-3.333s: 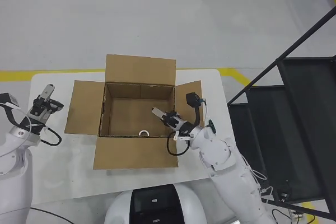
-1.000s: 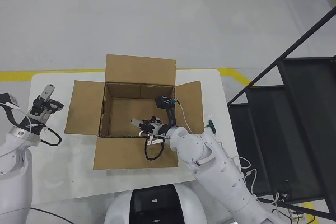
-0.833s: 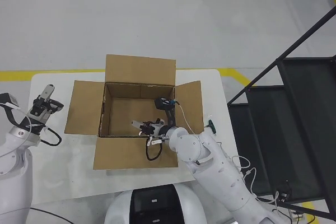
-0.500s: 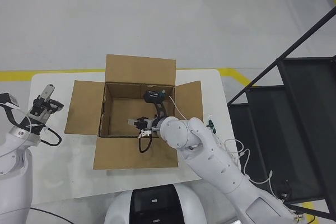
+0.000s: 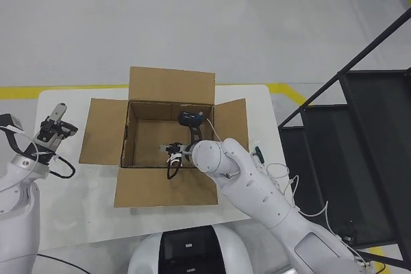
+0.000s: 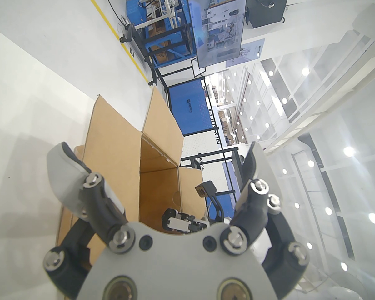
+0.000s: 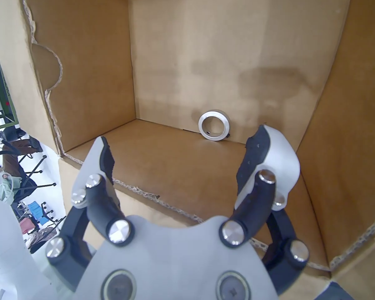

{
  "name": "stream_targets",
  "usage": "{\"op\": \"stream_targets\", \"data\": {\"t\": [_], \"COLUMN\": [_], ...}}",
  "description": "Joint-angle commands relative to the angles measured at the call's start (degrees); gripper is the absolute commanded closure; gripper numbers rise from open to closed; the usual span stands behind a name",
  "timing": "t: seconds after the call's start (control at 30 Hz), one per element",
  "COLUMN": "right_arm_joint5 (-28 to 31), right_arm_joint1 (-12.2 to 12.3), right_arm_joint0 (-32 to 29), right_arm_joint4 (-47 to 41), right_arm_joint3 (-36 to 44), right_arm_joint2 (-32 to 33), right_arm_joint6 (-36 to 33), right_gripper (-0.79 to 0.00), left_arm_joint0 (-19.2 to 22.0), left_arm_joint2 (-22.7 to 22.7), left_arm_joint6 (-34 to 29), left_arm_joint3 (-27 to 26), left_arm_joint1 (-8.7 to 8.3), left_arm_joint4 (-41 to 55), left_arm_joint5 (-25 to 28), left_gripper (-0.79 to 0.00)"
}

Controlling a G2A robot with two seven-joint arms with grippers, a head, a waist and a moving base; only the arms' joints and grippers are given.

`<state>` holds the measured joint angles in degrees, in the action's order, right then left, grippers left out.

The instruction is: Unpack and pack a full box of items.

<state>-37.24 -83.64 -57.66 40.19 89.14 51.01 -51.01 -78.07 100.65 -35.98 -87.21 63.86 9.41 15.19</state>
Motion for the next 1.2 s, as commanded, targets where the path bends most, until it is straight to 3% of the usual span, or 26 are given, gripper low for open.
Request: {"op": "stream_targets", "data": {"t": [0.0, 0.67, 1.1, 1.13, 1.17], "right_arm_joint5": [0.0, 0.7, -0.4, -0.2, 0.6], "right_arm_joint1": [0.0, -0.2, -3.9, -4.1, -4.3], "right_arm_joint0": [0.0, -0.1, 13.5, 14.1, 14.5], "right_arm_joint4": [0.0, -0.1, 0.2, 0.2, 0.2], "right_arm_joint3": [0.0, -1.7, -18.5, -19.5, -20.2], "right_arm_joint2": [0.0, -0.6, -9.5, -9.8, -10.2], "right_arm_joint6": [0.0, 1.4, -5.6, -5.8, -5.9], "right_gripper": [-0.785, -0.785, -0.785, -0.77, -0.656], "left_arm_joint0": [0.0, 0.0, 0.0, 0.0, 0.0], "left_arm_joint2": [0.0, 0.0, 0.0, 0.0, 0.0], "left_arm_joint6": [0.0, 0.0, 0.0, 0.0, 0.0], "left_arm_joint3": [0.0, 0.0, 0.0, 0.0, 0.0], "left_arm_joint1": [0.0, 0.0, 0.0, 0.0, 0.0], "left_arm_joint4": [0.0, 0.0, 0.0, 0.0, 0.0], "left_arm_joint5": [0.0, 0.0, 0.0, 0.0, 0.0], "left_gripper": [-0.785, -0.785, -0.785, -0.785, -0.785]}}
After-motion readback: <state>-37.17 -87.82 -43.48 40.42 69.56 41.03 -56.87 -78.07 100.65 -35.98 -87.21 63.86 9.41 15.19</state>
